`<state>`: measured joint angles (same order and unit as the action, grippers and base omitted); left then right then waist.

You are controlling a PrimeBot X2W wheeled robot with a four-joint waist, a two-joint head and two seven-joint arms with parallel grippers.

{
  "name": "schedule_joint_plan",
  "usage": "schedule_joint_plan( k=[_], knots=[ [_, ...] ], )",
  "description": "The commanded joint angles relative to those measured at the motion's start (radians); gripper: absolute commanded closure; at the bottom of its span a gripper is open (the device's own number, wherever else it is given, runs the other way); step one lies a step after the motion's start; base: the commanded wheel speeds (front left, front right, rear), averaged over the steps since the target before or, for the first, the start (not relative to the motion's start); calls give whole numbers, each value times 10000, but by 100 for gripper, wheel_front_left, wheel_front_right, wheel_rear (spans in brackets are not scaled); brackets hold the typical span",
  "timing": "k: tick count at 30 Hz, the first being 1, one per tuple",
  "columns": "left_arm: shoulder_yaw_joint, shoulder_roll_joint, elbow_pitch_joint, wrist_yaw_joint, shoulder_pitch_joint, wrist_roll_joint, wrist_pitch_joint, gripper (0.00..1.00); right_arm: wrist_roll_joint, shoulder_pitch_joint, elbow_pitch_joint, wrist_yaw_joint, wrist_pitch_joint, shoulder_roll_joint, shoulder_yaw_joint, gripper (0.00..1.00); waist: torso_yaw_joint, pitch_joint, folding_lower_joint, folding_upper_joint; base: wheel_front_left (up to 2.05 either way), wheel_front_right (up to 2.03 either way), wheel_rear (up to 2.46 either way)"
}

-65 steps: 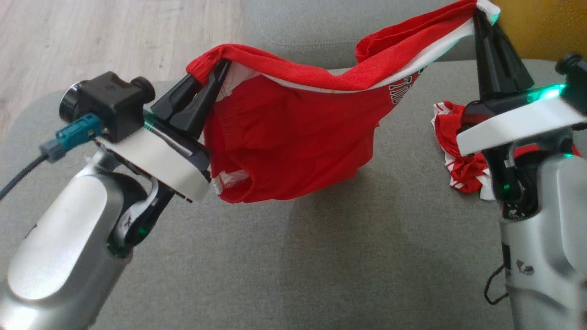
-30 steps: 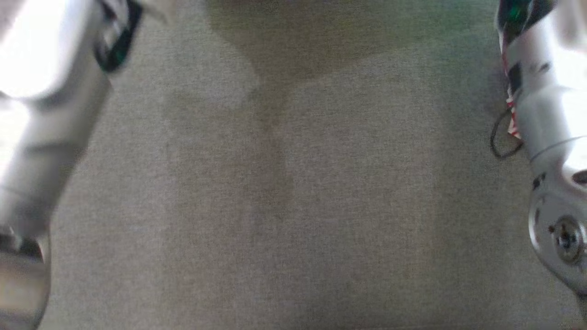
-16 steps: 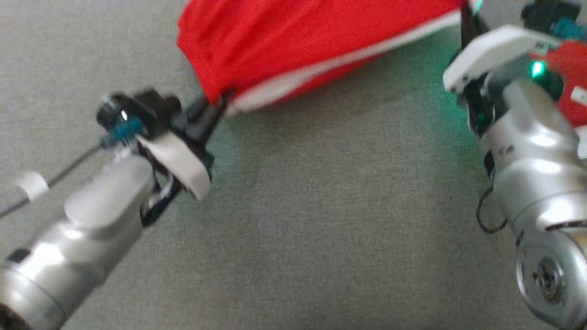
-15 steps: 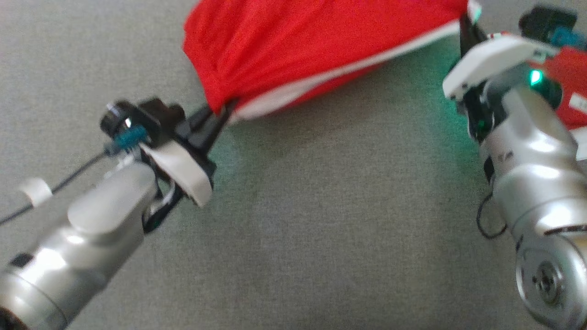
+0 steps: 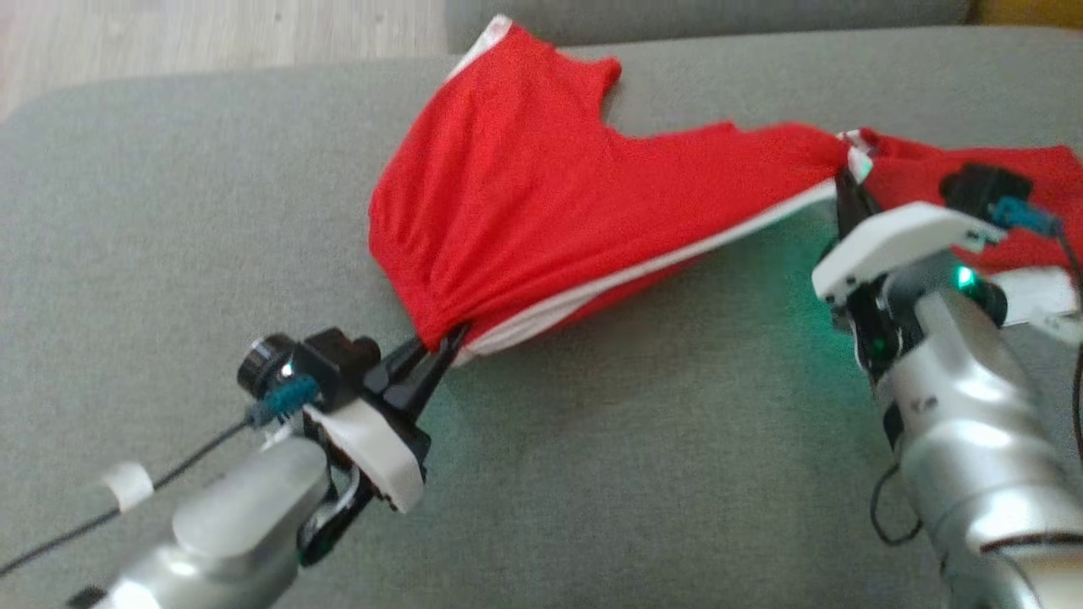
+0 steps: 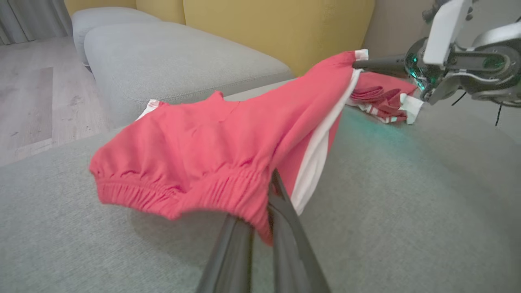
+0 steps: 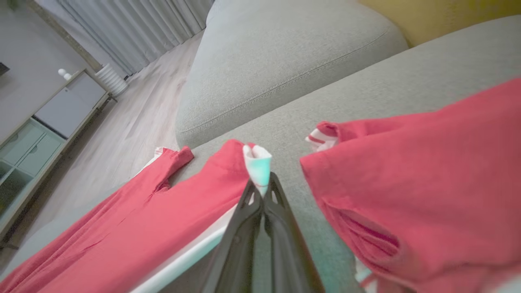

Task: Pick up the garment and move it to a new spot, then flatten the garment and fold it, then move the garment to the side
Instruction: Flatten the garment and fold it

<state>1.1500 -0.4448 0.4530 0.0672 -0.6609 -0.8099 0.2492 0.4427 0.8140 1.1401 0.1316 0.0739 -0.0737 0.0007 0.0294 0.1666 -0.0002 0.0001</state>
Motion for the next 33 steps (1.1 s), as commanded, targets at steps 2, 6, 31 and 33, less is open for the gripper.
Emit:
schedule_joint_plan(
  k=[2,6,31,33],
  knots=[
    [-686,-339,-506,-213,183,88,123,100,326,-441,-905,-9,-53,-200,235,100,-206,-489,2,-1,0,0,0],
    [-731,-370,-1173,-492,984,264,124,100,759,-1630,-2028,-9,-332,-501,71,100,-337,-957,2,-1,0,0,0],
    [-540,-524,-3312,-1435,1744,188,-549,100,-927,-4485,-9559,-9,-4637,229,-2653,100,322,-836,2,-1,0,0,0],
    [-602,-474,-3157,-1368,1621,149,-523,100,-1043,-4174,-9398,-9,-4737,231,-2465,100,459,-735,2,-1,0,0,0]
  ],
)
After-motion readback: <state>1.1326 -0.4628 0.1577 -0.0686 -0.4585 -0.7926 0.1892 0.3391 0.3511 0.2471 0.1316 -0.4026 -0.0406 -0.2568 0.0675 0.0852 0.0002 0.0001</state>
